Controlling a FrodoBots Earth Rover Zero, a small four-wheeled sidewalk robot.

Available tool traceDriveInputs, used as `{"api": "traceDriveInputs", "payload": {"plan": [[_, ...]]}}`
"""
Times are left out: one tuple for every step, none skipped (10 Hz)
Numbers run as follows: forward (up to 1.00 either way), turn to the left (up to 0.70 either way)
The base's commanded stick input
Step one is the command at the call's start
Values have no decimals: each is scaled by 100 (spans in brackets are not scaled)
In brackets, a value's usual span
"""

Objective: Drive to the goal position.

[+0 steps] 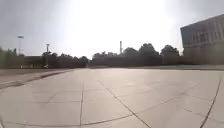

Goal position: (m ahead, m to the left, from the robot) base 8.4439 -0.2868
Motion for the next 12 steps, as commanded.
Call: {"api": "traceDriveInputs", "payload": {"plan": [[70,0],[70,0],[70,0],[70,0],[70,0],[70,0],[70,0],[70,0],[70,0],[70,0],[70,0],[70,0]]}}
